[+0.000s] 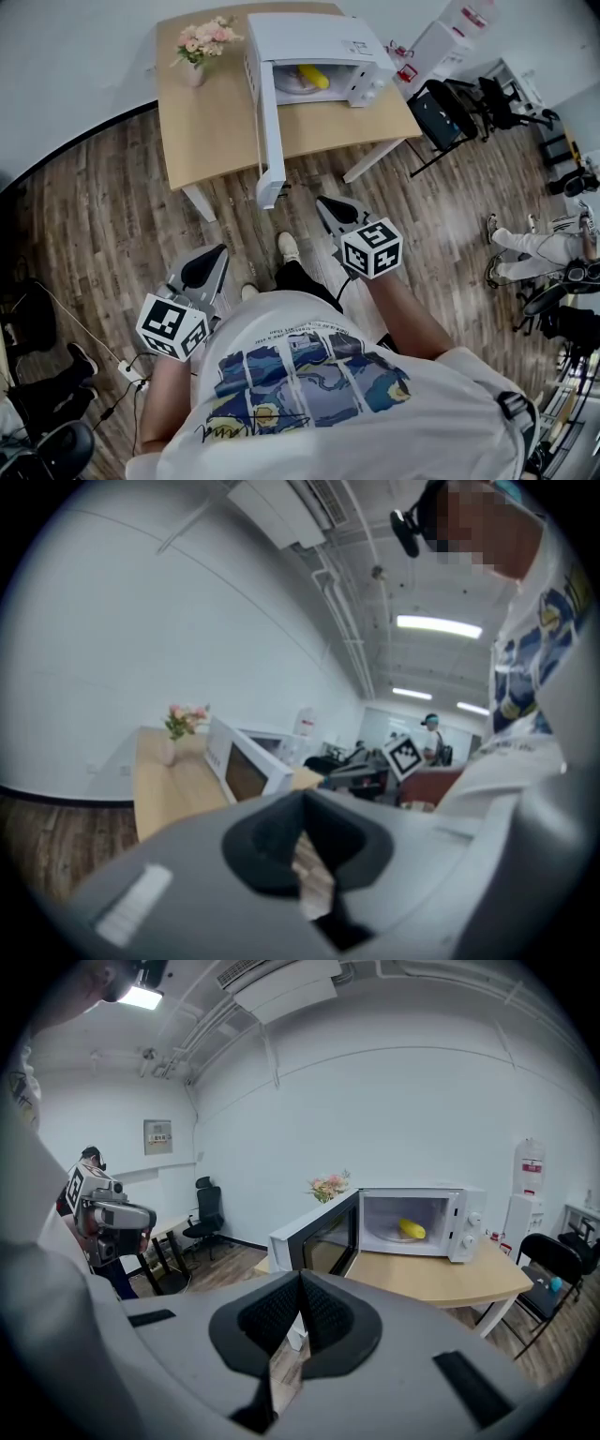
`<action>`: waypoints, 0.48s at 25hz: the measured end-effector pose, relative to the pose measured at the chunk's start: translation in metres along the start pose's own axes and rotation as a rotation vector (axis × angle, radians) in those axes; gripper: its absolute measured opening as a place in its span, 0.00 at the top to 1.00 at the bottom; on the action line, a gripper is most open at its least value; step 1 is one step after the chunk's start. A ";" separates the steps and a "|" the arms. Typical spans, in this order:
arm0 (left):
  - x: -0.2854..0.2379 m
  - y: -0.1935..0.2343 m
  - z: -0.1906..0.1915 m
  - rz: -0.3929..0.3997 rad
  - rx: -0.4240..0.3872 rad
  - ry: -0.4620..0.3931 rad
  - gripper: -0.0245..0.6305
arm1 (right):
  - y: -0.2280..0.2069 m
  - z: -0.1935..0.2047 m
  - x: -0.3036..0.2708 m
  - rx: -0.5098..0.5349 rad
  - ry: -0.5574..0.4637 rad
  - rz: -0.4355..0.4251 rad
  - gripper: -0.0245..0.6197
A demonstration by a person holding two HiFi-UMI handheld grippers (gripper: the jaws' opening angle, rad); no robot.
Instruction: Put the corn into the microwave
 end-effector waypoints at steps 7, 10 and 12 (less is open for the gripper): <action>-0.005 -0.006 0.010 0.019 0.029 0.009 0.95 | 0.003 0.005 0.012 -0.006 0.010 0.007 0.95; -0.010 -0.007 0.015 0.037 0.043 0.019 0.95 | 0.006 0.007 0.020 -0.008 0.025 0.002 0.95; -0.016 -0.008 0.016 0.044 0.042 0.024 0.95 | 0.006 0.009 0.023 -0.001 0.033 -0.004 0.95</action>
Point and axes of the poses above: the fingertips, and each gripper's own axes: x backward along the fingers, y to its left, z out of its underside, the point moved 7 cm from there along x, backward along the fingers, and after that the axes turned 1 degree about y, right-handed, at the moved point
